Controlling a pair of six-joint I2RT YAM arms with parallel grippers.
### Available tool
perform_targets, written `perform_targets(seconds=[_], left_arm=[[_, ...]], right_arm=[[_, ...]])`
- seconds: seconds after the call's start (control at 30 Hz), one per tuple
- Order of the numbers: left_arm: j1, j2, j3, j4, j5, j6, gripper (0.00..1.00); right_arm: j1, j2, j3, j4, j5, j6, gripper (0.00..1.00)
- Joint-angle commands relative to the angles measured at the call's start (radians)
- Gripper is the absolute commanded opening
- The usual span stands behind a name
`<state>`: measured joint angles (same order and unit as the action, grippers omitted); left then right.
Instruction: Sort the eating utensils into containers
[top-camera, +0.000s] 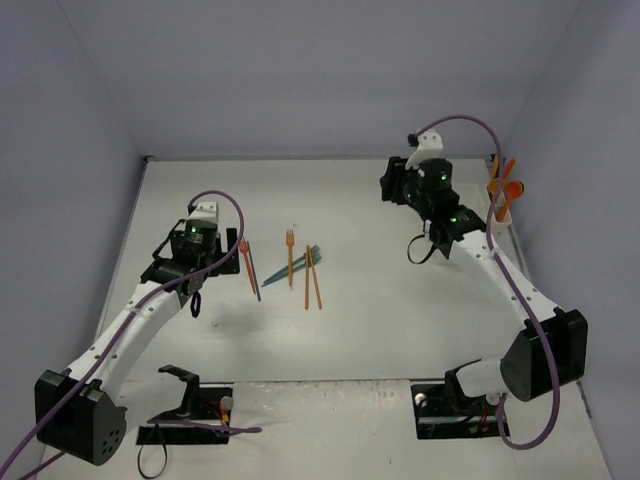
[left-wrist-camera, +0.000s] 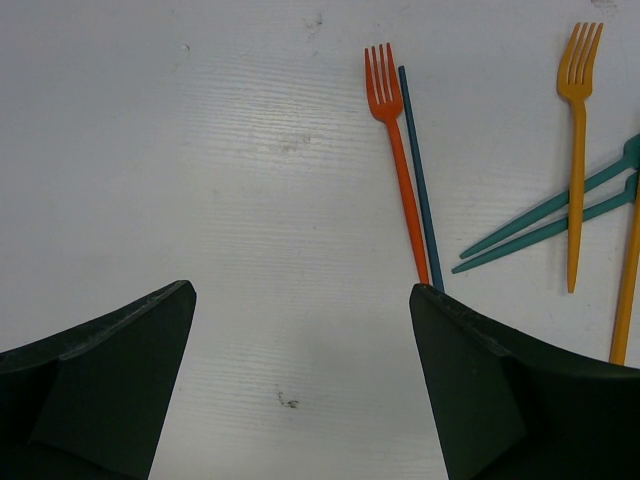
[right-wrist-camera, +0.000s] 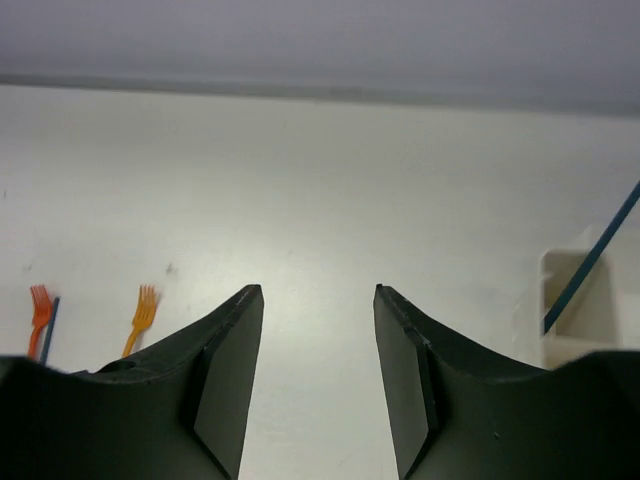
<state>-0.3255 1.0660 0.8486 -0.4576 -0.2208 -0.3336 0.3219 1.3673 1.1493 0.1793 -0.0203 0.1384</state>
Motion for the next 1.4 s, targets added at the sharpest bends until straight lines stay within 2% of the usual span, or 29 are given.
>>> perform_targets(seconds=[0.0, 0.23, 0.4, 0.6, 1.03, 1.17, 1.27, 1.37], left_arm=[[0.010, -0.007, 0.031, 0.043, 0.016, -0.012, 0.87], [0.016, -0.001, 0.032, 0.042, 0.029, -0.018, 0.87], [0.017, 0.010, 0.037, 0.030, 0.020, -0.022, 0.87], [0.017, 0.012, 0.040, 0.025, 0.021, -0.022, 0.87], [0.017, 0.002, 0.038, 0.022, 0.023, -0.024, 0.87], [0.017, 0.002, 0.038, 0.022, 0.024, -0.024, 0.87], [0.017, 0.002, 0.037, 0.020, 0.023, -0.024, 0.87], [0.017, 0.000, 0.037, 0.020, 0.021, -0.024, 0.87]], right_arm=[[0.184, 0.050, 0.039, -0.243, 0.103, 0.180, 0.44], [0.396, 0.206, 0.047, -0.326, 0.137, 0.339, 0.44], [0.497, 0.350, 0.086, -0.333, 0.146, 0.375, 0.43], [0.533, 0.494, 0.146, -0.333, 0.173, 0.397, 0.40], [0.539, 0.614, 0.170, -0.331, 0.250, 0.429, 0.32], [0.539, 0.638, 0.170, -0.333, 0.264, 0.434, 0.21], [0.534, 0.634, 0.170, -0.333, 0.286, 0.435, 0.04], [0.520, 0.596, 0.171, -0.333, 0.308, 0.426, 0.00]])
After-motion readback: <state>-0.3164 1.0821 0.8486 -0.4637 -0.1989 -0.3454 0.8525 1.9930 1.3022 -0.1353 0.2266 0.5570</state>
